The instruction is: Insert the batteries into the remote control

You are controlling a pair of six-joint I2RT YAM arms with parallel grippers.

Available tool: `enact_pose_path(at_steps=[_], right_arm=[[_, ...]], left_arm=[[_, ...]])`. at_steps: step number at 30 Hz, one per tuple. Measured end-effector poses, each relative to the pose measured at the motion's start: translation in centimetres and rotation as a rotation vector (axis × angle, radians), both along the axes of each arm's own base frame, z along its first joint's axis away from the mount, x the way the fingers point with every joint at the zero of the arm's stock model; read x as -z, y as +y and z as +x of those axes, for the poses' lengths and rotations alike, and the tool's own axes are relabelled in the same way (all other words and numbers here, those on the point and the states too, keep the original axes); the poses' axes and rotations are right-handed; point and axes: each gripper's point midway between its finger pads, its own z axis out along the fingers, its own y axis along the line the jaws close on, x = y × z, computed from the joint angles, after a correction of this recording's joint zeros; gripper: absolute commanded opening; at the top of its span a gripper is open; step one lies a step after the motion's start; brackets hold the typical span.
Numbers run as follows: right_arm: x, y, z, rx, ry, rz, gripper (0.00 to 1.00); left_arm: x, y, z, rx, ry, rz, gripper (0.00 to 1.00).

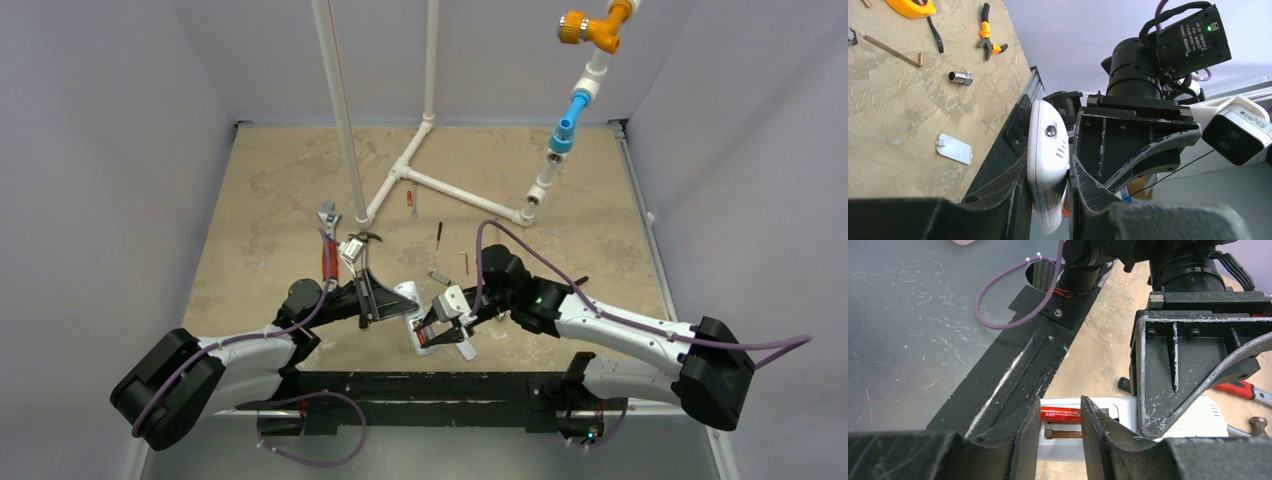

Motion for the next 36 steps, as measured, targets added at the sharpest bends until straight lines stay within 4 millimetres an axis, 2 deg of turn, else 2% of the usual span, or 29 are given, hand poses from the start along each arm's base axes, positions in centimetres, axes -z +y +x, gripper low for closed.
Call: enact_pose_path(at_steps=[31,36], right_arm=[[1.1,0.5,1.4,0.090,-0.003,-0.028,0.22],[0.8,0.8,2.6,0.141,-0.041,-0.011,0.21]], left_arm=[[0.8,0.1,1.4,-0.076,0.006,0.028,0.00],[1.0,-0.1,0.8,-0.051,0.014,0.034,0.00]])
